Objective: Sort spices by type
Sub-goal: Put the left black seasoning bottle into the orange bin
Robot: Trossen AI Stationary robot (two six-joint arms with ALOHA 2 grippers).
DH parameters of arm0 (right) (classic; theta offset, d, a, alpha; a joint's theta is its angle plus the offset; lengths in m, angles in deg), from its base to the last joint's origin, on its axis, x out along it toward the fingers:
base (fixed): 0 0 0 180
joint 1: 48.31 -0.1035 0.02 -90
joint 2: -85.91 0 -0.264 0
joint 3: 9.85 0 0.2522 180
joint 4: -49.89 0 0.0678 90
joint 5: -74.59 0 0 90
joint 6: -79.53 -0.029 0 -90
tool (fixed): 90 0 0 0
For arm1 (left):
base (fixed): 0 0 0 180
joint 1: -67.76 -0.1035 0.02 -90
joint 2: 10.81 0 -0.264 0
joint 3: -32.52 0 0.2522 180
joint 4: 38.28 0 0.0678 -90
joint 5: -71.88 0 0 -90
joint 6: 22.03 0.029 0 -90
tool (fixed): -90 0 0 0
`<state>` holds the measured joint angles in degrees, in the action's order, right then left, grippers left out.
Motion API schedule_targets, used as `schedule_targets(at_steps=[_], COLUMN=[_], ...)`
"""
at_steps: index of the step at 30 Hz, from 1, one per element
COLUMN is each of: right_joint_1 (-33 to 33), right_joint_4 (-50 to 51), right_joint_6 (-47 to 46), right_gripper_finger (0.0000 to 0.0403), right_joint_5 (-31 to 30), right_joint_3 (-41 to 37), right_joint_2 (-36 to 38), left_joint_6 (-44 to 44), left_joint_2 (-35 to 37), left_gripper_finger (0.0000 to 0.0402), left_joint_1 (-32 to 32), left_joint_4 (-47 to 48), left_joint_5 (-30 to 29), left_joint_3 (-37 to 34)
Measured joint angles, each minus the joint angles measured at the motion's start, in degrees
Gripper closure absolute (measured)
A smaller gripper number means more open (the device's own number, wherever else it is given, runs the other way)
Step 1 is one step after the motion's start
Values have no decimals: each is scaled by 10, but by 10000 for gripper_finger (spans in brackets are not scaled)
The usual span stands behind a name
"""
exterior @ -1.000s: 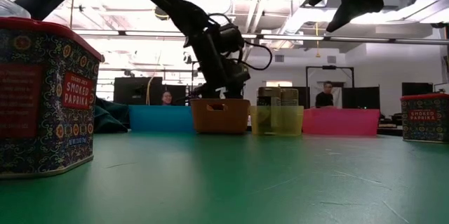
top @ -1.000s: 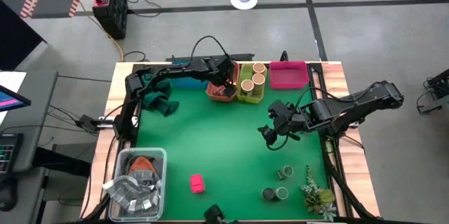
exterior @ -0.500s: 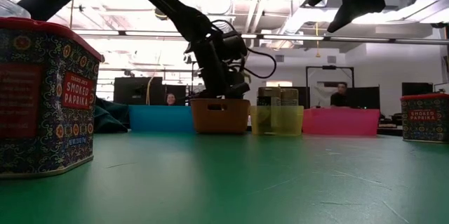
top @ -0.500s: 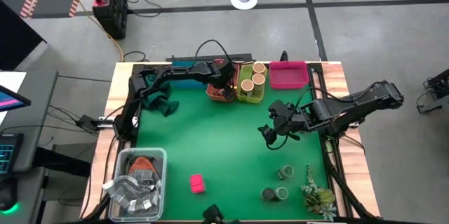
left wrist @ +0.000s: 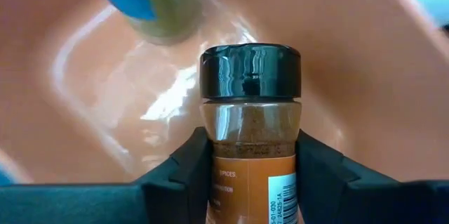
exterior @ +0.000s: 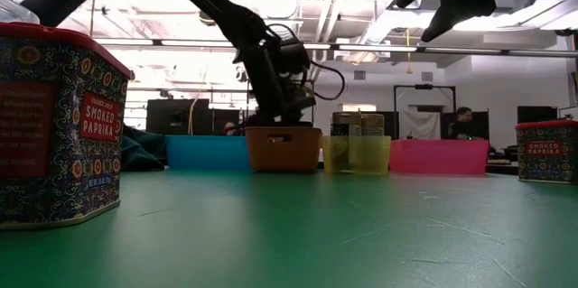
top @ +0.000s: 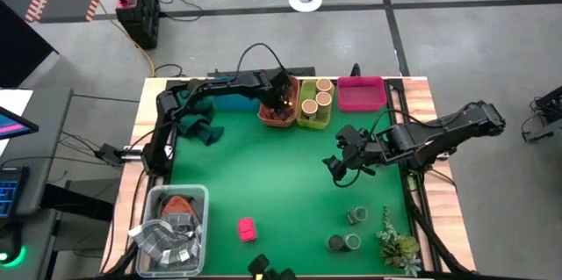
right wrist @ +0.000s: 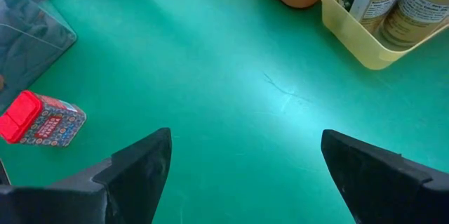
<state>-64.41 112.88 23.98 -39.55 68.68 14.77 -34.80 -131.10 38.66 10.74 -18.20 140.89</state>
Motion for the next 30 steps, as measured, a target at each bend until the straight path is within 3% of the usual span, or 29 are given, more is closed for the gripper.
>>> schedule_targets(at_steps=[14, 24, 30], right_joint_1=[36, 161, 255], right_joint_4=[-1, -132, -168], right_joint_6=[58, 200, 189], right_gripper_finger=[10, 10, 10], right_joint_5=[-1, -2, -2], right_joint_3=[19, 55, 55], right_joint_2=[0, -5, -16], left_joint_6=[78, 148, 159], left_joint_2=[149, 217, 244], left_gripper_finger=[250, 249, 249], left_joint_1=[-3, 1, 13], left_joint_4=[4, 4, 1], left_joint_5=[-32, -49, -12], left_joint_3=[0, 0, 0])
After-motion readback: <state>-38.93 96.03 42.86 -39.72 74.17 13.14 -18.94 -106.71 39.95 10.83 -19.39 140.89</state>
